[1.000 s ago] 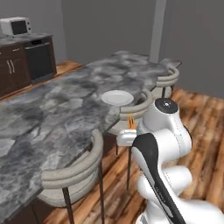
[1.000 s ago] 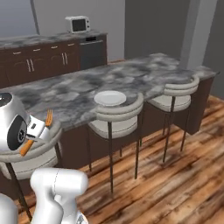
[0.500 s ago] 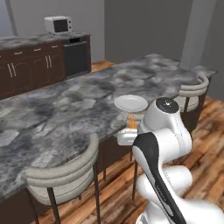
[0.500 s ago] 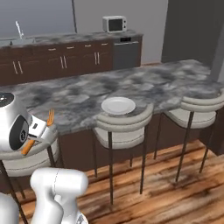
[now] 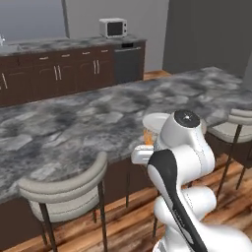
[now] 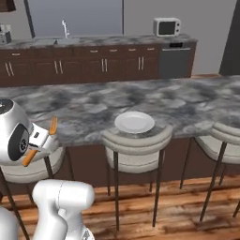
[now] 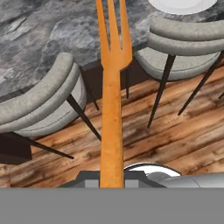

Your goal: Take the fork and place it on the left side of the plate. Then take the spoon and place it on the right side of the plate. Make sure they're directly next to the plate.

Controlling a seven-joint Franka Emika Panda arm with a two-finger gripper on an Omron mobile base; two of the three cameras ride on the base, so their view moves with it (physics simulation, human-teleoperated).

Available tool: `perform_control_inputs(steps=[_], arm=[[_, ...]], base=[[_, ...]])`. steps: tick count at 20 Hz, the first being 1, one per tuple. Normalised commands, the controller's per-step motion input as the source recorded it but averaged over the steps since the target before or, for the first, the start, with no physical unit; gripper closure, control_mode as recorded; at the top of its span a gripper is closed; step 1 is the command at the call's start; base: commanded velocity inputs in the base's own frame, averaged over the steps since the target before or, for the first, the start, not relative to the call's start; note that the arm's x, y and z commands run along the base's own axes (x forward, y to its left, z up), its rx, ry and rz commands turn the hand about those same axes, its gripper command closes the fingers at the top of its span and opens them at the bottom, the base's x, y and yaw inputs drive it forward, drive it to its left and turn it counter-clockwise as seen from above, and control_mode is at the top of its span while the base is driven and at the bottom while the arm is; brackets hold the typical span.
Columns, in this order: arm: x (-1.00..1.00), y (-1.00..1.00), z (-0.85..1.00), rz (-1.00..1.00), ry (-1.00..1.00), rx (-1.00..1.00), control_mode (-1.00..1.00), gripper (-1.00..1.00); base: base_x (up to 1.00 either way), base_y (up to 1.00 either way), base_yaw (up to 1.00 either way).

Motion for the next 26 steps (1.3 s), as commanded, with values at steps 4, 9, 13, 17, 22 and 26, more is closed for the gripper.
perform_control_inputs(steps=[4,9,13,17,22,26], arm=[[0.0,0.0,0.0,0.0,0.0,0.0,1.0,1.0],[0.0,0.0,0.0,0.0,0.0,0.0,1.0,1.0],[0.0,0.0,0.0,0.0,0.0,0.0,1.0,1.0],[0.0,0.0,0.0,0.0,0.0,0.0,1.0,1.0],[0.0,0.0,0.0,0.0,0.0,0.0,1.0,1.0],[0.25,-0.03,-0.02,0.01,0.0,0.01,-1.0,1.0]], base=[[0.29,-0.76,0.4],[0.46,-0.67,0.41],[0.65,-0.57,0.36],[0.71,-0.28,0.2],[0.82,-0.04,0.06],[0.75,-0.01,0.02]])
